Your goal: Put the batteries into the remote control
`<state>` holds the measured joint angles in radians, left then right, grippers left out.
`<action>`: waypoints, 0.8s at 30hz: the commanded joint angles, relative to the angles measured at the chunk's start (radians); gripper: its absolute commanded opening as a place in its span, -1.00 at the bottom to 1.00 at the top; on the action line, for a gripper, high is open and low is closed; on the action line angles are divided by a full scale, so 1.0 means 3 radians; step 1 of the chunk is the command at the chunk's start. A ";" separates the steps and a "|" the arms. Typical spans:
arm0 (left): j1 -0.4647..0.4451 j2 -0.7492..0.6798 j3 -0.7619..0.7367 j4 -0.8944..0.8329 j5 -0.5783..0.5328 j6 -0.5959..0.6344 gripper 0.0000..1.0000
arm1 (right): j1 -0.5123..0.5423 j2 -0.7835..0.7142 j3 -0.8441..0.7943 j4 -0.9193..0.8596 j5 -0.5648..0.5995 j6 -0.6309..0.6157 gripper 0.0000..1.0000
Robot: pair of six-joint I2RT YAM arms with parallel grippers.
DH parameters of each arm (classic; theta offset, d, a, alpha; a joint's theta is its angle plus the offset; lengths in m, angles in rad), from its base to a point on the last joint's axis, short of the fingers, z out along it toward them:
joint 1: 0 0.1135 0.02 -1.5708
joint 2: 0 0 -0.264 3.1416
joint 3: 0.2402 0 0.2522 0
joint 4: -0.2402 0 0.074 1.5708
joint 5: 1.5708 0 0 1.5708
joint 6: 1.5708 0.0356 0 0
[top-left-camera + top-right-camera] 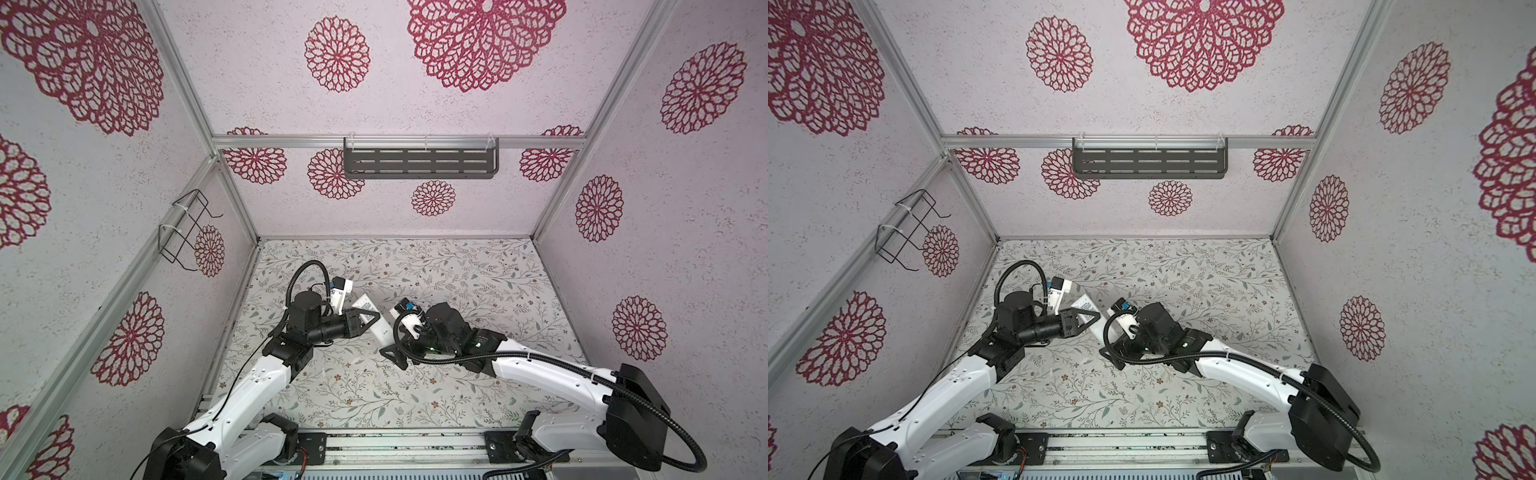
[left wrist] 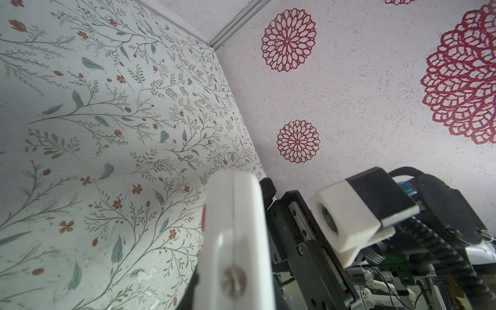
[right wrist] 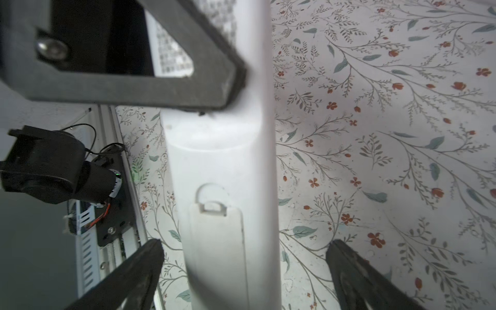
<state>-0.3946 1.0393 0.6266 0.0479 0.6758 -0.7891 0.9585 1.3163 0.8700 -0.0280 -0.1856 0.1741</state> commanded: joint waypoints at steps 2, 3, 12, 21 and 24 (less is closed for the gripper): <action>-0.0006 -0.0110 0.0079 -0.0129 -0.0115 0.0074 -1.00 | 0.0188 0.0058 0.0167 -0.0096 0.0573 -0.0179 0.82; -0.0006 -0.0121 0.0084 -0.0134 -0.0115 0.0070 -1.00 | 0.0228 0.0068 0.0173 -0.0091 0.0617 -0.0195 0.73; -0.0001 -0.0121 0.0102 -0.0160 -0.0108 0.0102 -1.00 | 0.0335 0.0130 0.0247 -0.0075 0.0634 -0.0246 0.09; 0.0004 -0.0125 0.0110 -0.0152 -0.0085 0.0115 -1.00 | 0.0356 0.0175 0.0320 -0.0120 0.0685 -0.0233 -0.53; 0.0006 -0.0136 0.0105 -0.0144 -0.0077 0.0124 -1.00 | 0.0354 0.0163 0.0347 -0.0143 0.0642 -0.0232 -0.56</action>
<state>-0.3939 1.0180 0.6277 -0.0132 0.6357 -0.7662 1.0595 1.3682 0.9325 -0.0792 -0.0036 0.1139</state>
